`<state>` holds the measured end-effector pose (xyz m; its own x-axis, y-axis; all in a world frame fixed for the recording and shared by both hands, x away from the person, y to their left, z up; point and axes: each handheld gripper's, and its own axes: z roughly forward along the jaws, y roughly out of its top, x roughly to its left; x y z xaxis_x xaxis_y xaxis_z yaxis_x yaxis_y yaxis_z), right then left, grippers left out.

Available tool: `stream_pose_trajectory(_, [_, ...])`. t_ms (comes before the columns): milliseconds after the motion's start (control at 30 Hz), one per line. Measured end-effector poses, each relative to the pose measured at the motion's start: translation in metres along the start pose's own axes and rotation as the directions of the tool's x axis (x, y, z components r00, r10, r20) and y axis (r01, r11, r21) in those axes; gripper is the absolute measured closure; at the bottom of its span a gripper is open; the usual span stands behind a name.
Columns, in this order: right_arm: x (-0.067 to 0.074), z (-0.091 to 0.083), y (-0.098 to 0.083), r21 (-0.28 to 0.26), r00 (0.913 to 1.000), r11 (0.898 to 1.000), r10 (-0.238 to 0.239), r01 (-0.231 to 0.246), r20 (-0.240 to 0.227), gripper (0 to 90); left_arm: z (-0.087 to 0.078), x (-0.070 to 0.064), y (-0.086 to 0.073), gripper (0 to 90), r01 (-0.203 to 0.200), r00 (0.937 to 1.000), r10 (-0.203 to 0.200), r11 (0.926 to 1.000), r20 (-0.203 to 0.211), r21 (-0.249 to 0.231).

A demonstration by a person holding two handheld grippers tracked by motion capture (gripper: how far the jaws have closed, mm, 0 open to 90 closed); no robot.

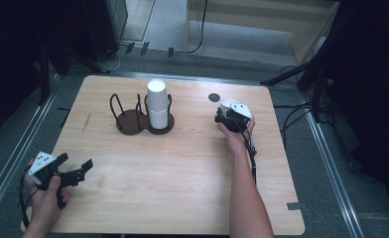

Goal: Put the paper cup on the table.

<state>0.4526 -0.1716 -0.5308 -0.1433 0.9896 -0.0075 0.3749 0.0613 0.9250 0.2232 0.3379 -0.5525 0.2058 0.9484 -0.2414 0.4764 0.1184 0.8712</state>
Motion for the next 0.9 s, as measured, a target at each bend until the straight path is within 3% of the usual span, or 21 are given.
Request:
stream_pose_trajectory(267, [0.0,-0.003,-0.003,0.021,0.9997,1.0,-0.02,0.021,-0.014,21.8,0.0,-0.001,0.0,0.0,-0.004,1.0,0.004,1.0,-0.002,0.002])
stream_pose_trajectory(433, [-0.001,-0.006,-0.004,0.018,0.9999,1.0,-0.003,0.003,-0.013,19.4,0.001,0.0,0.0,0.0,-0.004,1.0,0.004,0.9999,-0.005,0.01])
stream_pose_trajectory(567, [0.0,-0.008,-0.004,0.01,0.9996,1.0,-0.001,0.001,-0.029,11.7,0.001,0.0,0.0,0.0,-0.002,1.0,0.002,0.9999,-0.006,0.01])
stream_pose_trajectory(600, [0.001,-0.012,-0.001,0.032,0.999,0.999,0.019,-0.018,-0.041,0.0,0.001,0.0,0.0,0.0,-0.001,1.0,0.001,0.9999,-0.006,0.011])
stream_pose_trajectory(633, [0.001,-0.013,0.001,0.059,0.9966,0.998,0.035,-0.031,-0.075,0.0,0.001,0.0,0.0,0.0,-0.001,1.0,0.001,0.9999,-0.006,0.011])
stream_pose_trajectory(700, [0.003,-0.018,0.004,0.055,0.998,0.998,0.018,-0.015,-0.061,0.0,0.001,0.0,0.001,0.0,-0.001,1.0,0.001,0.9999,-0.005,0.012])
stream_pose_trajectory(900, [-0.004,-0.033,0.01,0.018,0.997,0.998,0.061,-0.06,-0.048,0.0,0.001,0.0,0.001,0.0,-0.002,1.0,0.002,0.9999,-0.006,0.013])
